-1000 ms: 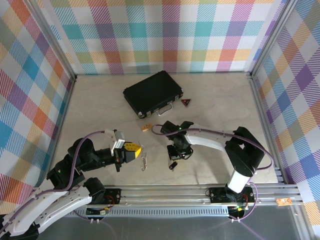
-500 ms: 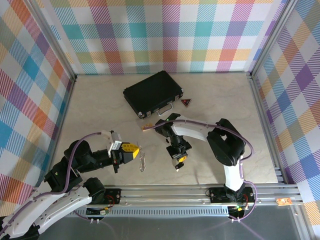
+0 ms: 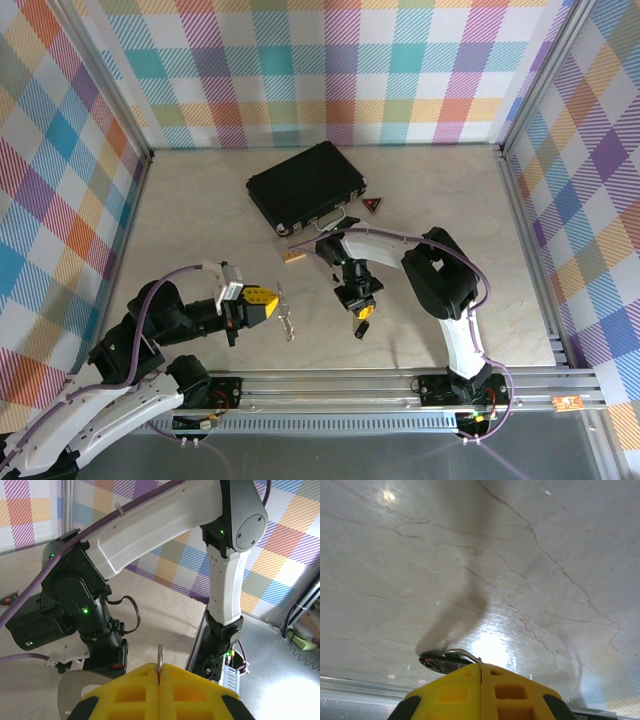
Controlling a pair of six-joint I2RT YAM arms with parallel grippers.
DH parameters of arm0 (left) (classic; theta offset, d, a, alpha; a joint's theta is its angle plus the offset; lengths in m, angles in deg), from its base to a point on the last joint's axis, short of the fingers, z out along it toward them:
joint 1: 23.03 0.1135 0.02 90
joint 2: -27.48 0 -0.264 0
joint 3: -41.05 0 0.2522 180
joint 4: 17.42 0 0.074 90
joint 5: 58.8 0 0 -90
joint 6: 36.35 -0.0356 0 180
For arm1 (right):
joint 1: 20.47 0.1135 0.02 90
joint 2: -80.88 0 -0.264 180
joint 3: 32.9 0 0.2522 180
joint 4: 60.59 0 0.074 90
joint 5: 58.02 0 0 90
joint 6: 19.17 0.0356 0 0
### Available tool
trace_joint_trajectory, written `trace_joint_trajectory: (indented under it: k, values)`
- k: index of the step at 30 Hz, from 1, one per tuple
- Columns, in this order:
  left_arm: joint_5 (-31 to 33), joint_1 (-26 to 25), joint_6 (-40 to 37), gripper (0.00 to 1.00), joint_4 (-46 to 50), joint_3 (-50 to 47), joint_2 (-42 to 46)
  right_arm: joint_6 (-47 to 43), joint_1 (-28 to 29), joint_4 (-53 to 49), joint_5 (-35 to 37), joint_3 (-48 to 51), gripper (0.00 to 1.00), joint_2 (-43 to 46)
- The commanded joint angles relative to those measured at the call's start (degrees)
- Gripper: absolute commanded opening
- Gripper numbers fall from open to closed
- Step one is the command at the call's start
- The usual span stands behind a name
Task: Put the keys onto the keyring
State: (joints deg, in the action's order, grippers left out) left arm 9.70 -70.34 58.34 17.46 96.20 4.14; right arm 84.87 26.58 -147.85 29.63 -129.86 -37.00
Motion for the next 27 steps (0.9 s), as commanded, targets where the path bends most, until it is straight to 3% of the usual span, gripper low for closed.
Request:
trace_joint_trajectory:
  k: [1,17,27]
  values:
    - [0.53,0.45,-1.04,0.0,-0.69,0.49,1.83,-1.12,-0.15,-0.47,-1.08,-1.32,0.0,-1.82]
    - [2.8,0.39,-1.52,0.0,-0.73,0.36,2.98,-1.39,-1.04,3.05,-2.68,-1.03,0.02,-2.59]
    - [1.43,0.46,-0.94,0.0,-1.74,0.24,1.24,3.83,-1.27,6.42,-3.62,0.23,0.33,4.31]
